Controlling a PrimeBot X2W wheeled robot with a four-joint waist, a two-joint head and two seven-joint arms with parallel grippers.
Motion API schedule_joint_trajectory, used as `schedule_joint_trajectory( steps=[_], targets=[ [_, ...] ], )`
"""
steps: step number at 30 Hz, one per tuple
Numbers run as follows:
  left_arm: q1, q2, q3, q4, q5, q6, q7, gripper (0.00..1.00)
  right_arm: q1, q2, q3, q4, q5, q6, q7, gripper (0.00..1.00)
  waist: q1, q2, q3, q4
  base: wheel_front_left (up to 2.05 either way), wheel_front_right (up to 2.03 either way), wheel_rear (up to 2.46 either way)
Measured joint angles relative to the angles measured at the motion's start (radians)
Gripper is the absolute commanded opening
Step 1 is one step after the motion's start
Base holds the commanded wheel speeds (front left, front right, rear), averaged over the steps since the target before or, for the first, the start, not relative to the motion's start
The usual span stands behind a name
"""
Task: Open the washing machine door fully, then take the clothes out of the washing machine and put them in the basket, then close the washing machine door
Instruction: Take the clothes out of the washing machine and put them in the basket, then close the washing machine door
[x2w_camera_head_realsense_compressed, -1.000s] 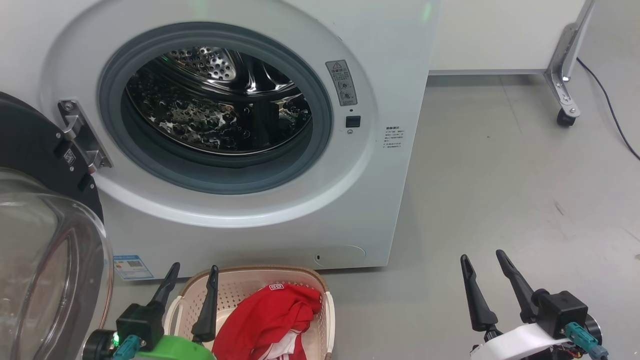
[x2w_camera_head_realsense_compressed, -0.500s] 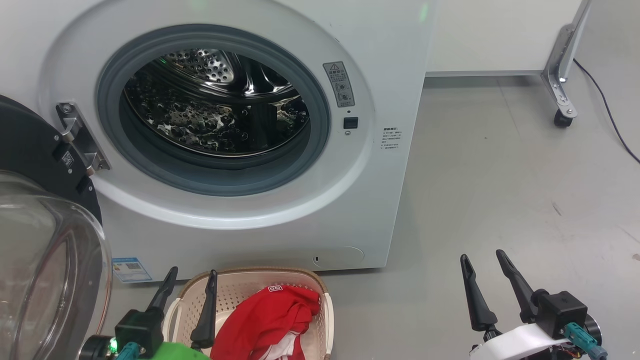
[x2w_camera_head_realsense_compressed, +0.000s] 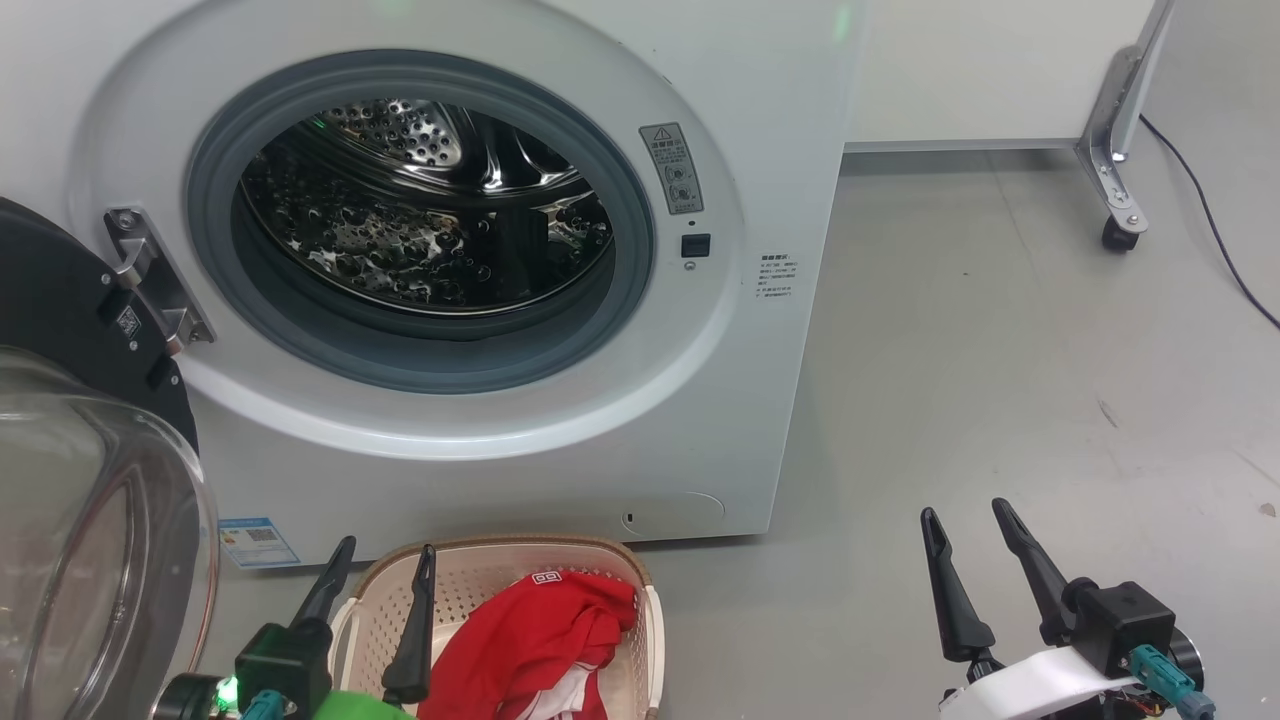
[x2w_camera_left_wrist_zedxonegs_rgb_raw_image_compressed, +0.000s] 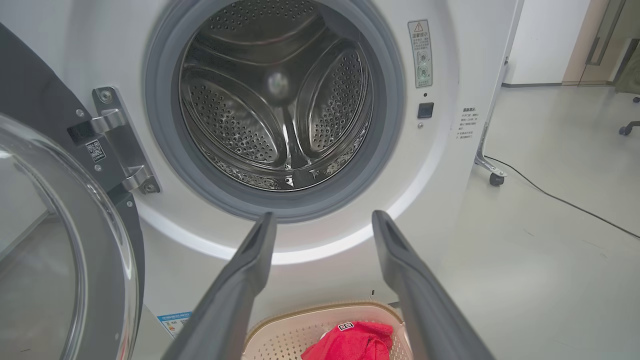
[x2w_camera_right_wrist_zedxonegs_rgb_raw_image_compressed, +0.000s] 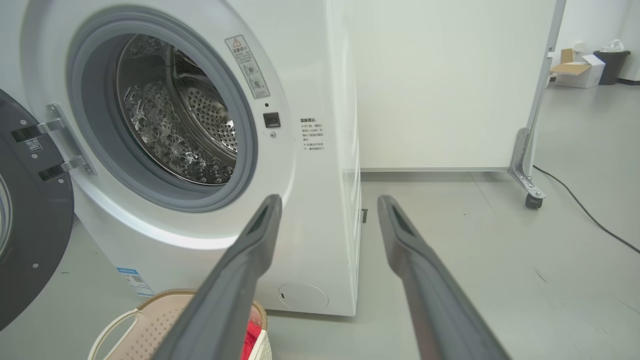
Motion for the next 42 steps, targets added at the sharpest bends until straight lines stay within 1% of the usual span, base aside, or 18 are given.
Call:
schedule_joint_trajectory(
  steps=[7, 15, 26, 42],
  targets=[
    [0.011, 0.003, -0.006, -0.020, 0.002, 0.005, 0.023, 1.00, 0.000, 0.000, 0.000, -0.001, 0.000, 0.000, 0.000, 1.00, 0.0000, 0.0000, 0.001, -0.003, -0.09, 0.33, -0.24],
    [0.015, 0.005, -0.009, -0.050, 0.011, 0.013, 0.034, 1.00, 0.000, 0.000, 0.000, -0.003, 0.000, -0.001, 0.000, 1.00, 0.0000, 0.0000, 0.003, -0.004, -0.22, 0.81, -0.59],
    [0.020, 0.006, -0.011, -0.075, 0.015, 0.023, 0.052, 1.00, 0.000, 0.000, 0.000, -0.003, 0.000, -0.006, 0.000, 1.00, 0.0000, 0.0000, 0.001, -0.004, -0.45, 1.36, -0.91],
    [0.036, 0.007, -0.024, -0.105, 0.017, 0.025, 0.062, 1.00, 0.000, 0.000, 0.000, -0.003, 0.000, -0.006, 0.000, 1.00, 0.0000, 0.0000, -0.002, -0.002, -0.90, 1.38, -0.48]
  ],
)
